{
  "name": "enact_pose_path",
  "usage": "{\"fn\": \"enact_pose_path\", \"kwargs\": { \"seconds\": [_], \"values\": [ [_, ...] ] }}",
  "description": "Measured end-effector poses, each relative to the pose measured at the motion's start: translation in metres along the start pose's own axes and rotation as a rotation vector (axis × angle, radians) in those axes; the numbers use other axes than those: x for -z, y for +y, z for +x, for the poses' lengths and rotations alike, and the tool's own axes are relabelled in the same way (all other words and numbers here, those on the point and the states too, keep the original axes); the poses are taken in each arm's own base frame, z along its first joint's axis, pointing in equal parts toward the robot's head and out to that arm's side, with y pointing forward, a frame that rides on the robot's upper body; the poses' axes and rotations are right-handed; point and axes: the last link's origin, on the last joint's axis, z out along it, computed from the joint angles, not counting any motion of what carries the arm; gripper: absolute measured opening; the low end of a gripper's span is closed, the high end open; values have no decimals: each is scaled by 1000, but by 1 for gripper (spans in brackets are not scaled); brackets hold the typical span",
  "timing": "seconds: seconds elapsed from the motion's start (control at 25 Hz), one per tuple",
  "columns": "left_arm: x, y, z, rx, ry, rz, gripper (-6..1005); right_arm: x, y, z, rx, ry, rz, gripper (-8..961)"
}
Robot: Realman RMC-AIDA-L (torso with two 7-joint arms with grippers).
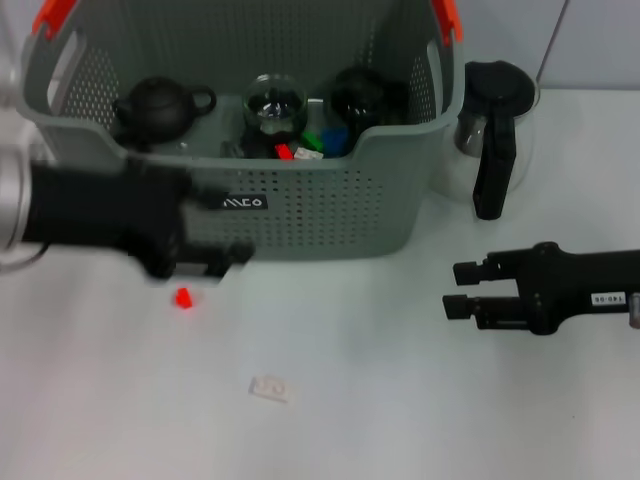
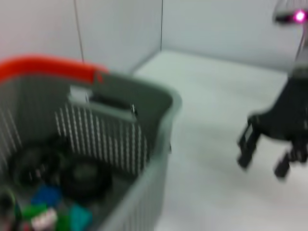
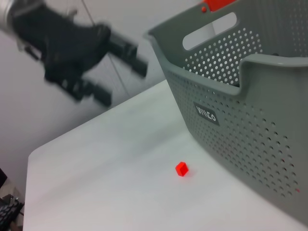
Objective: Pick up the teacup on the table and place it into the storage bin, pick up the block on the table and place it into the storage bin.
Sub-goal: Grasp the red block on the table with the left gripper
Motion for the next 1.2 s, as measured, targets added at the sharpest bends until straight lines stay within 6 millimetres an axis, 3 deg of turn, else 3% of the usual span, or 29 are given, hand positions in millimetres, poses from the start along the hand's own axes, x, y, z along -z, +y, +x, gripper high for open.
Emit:
{"fn": "enact_pose_path", "kwargs": {
  "seconds": [0.16, 0.4, 0.84, 1.2],
  "values": [
    [1, 1, -24, 40, -123, -4, 642, 2, 0, 0, -6, 1, 2, 584],
    [-23, -4, -37, 9, -266, 24, 628, 1, 0, 1, -9, -1, 2, 584],
    [-74, -29, -44, -3, -422, 45, 603, 1, 0, 0, -10, -1, 0, 584],
    [-78, -36, -41, -39, -441, 87, 565, 2, -1, 1, -14, -1, 6, 584]
  ]
}}
